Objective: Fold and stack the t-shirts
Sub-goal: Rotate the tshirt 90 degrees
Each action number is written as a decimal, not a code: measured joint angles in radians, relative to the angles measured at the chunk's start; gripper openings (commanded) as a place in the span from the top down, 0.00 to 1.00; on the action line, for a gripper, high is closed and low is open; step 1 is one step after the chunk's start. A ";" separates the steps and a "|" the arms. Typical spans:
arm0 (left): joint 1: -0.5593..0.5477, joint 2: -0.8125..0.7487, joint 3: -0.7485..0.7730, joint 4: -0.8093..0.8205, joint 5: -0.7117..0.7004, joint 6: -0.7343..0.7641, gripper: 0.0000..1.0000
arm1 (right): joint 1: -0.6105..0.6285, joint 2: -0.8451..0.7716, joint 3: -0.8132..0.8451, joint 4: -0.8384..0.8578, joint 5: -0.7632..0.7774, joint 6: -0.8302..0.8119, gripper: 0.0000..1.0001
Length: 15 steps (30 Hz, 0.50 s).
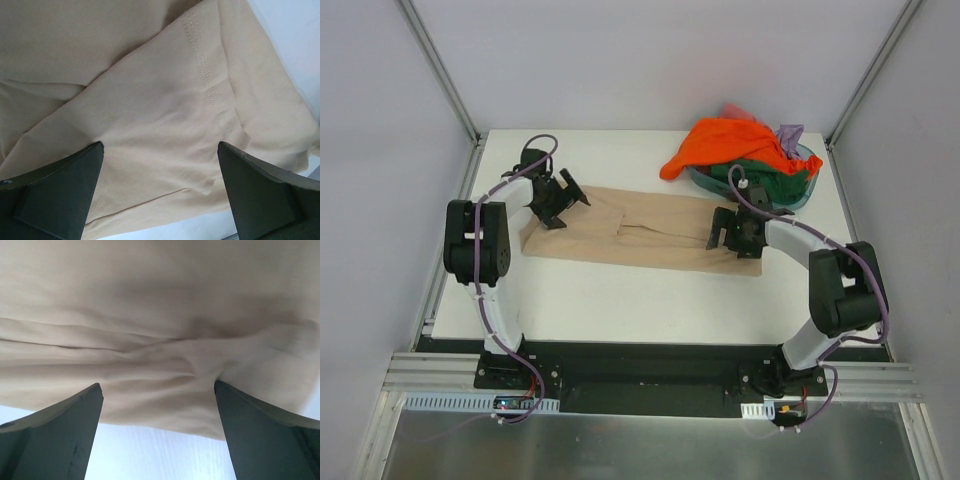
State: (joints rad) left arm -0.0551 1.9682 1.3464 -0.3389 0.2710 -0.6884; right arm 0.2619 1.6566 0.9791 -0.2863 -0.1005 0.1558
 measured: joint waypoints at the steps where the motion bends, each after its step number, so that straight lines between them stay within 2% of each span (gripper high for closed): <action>1: 0.005 0.000 0.000 0.002 0.000 0.000 0.01 | -0.001 -0.015 -0.014 -0.013 0.019 -0.004 0.04; 6: 0.023 0.002 0.003 0.006 -0.002 0.001 0.01 | -0.012 -0.056 -0.035 -0.075 0.140 -0.032 0.04; 10: 0.024 0.004 0.009 0.005 -0.007 0.001 0.01 | -0.022 -0.064 0.009 -0.129 0.219 -0.053 0.04; 15: 0.024 0.005 0.014 0.002 -0.010 0.003 0.01 | -0.024 -0.161 0.024 -0.124 0.193 -0.067 0.04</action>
State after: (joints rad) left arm -0.0315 1.9736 1.3605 -0.3367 0.2611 -0.6853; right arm 0.2375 1.4952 1.0031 -0.4107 0.0921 0.0887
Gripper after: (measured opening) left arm 0.990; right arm 0.960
